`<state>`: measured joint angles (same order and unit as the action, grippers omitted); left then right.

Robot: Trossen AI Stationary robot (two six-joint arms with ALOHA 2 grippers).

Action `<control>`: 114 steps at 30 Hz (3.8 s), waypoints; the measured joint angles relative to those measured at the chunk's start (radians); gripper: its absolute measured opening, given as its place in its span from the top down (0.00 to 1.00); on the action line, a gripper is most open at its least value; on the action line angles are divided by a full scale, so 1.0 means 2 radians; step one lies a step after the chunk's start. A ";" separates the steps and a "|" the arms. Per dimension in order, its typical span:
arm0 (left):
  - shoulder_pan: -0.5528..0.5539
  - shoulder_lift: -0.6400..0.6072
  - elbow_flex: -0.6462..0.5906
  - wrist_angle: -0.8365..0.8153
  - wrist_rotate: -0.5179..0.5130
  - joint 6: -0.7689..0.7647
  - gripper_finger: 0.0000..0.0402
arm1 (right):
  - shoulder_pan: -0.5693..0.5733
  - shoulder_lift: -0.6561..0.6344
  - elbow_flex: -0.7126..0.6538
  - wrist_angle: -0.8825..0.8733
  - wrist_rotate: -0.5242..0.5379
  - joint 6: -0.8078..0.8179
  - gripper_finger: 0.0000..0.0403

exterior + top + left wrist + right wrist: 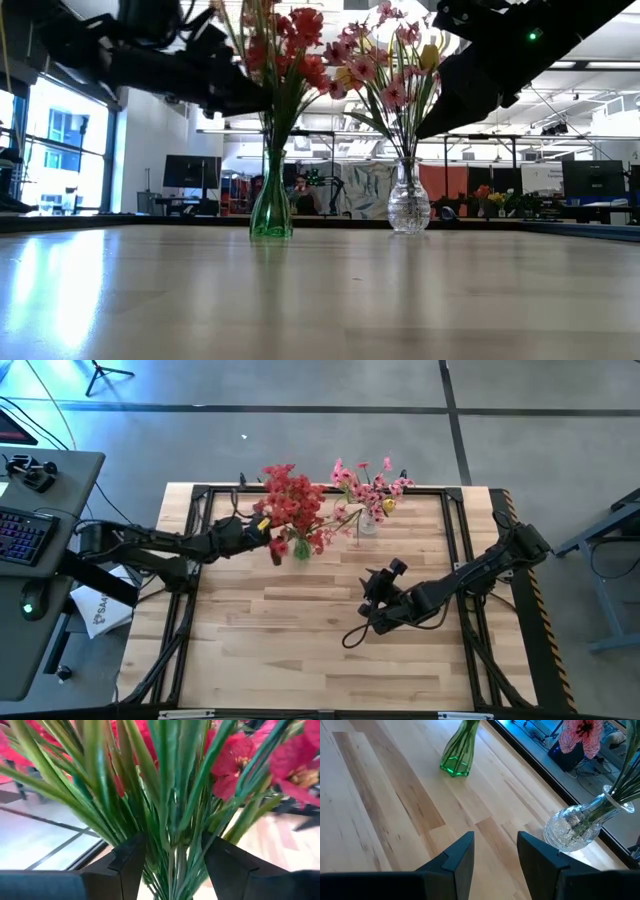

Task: Sort flowers into vase by color
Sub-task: Put the red flower into the green vase, then move the green vase to the top left of the table

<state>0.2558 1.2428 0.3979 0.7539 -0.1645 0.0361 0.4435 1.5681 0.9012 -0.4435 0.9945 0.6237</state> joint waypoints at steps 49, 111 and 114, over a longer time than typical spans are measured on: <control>-0.013 0.043 0.298 -0.677 -0.042 -0.016 0.55 | 0.000 0.000 0.000 -0.001 -0.005 0.000 0.64; -0.128 -0.002 -0.110 0.037 -0.200 -0.049 0.48 | 0.019 0.000 -0.160 0.258 -0.080 -0.042 0.64; -0.088 0.038 -0.081 0.043 -0.146 -0.043 0.39 | 0.014 0.000 -0.160 0.261 -0.079 -0.042 0.64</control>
<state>0.0807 1.3188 0.2361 0.8390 -0.4562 -0.0498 0.4712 1.5673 0.5808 0.0784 0.8367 0.5390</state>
